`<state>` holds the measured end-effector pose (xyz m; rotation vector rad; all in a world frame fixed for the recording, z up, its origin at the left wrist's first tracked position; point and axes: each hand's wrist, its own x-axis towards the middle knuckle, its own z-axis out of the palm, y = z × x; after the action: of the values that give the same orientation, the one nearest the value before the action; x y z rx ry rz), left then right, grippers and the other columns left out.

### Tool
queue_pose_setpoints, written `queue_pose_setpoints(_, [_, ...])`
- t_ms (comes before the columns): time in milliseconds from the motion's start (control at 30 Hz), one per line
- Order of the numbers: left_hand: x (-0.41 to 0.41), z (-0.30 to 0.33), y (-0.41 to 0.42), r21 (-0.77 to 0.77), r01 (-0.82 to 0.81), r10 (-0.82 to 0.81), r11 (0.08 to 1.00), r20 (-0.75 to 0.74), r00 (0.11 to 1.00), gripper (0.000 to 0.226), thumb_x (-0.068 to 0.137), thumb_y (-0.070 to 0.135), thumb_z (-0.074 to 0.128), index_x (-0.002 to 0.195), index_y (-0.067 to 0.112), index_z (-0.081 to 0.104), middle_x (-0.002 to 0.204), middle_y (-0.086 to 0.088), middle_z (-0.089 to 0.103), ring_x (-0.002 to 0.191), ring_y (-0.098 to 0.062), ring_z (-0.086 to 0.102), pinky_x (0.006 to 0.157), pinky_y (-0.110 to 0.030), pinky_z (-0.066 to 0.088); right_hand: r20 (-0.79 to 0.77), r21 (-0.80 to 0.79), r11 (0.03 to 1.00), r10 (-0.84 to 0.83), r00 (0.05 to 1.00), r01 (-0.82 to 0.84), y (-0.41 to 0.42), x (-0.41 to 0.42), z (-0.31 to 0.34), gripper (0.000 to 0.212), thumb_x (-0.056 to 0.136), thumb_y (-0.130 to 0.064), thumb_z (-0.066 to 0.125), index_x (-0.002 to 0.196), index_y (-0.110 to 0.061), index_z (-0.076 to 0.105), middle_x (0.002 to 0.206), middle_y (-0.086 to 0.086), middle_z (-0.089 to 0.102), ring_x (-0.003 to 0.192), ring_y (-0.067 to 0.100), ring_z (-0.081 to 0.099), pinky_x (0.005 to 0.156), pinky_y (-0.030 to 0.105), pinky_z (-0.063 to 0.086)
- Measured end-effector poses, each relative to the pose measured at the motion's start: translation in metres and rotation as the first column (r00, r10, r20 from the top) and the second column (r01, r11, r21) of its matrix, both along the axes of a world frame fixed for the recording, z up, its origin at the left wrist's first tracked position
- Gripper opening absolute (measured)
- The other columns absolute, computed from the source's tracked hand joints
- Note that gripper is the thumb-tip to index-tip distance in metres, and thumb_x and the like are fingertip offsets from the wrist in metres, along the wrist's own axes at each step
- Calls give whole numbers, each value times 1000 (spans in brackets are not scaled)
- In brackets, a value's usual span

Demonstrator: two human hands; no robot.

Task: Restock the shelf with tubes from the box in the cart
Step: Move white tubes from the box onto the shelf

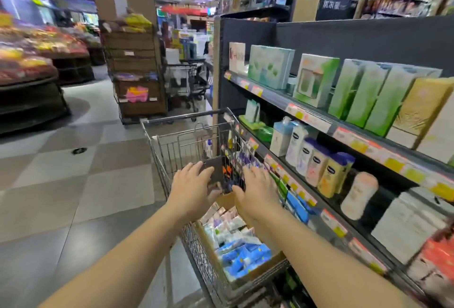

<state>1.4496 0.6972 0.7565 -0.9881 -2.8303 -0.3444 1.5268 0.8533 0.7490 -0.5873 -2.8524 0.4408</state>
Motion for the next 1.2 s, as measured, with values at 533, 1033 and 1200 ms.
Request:
queue_pose_setpoints(533, [-176, -71, 166, -178, 219, -197, 959, 132, 971, 71, 89, 52, 57, 149, 28, 28, 157, -3, 26, 145, -28, 22, 118, -44, 22, 104, -119, 952, -272, 957, 283, 154, -107, -67, 69, 91, -47, 55, 149, -20, 28, 154, 3, 30, 142, 25, 24, 116, 40, 23])
queue_pose_setpoints(1033, [-312, -210, 255, -172, 641, -545, 748, 393, 741, 68, 87, 47, 62, 144, 17, 41, 145, -8, 45, 133, -28, 41, 107, -37, 36, 376, -235, 668, -608, 699, 707, 154, -177, -180, 61, 97, -44, 47, 149, -19, 28, 153, 2, 31, 142, 23, 23, 114, 38, 22])
queue_pose_setpoints(1200, [-312, -282, 251, -171, 701, -526, 692, 545, 653, 65, 86, 44, 63, 141, 12, 45, 141, -10, 49, 128, -31, 44, 105, -37, 33, 470, -218, 599, -627, 621, 770, 137, -183, -238, 58, 96, -42, 49, 146, -19, 33, 146, 2, 39, 135, 24, 33, 108, 35, 29])
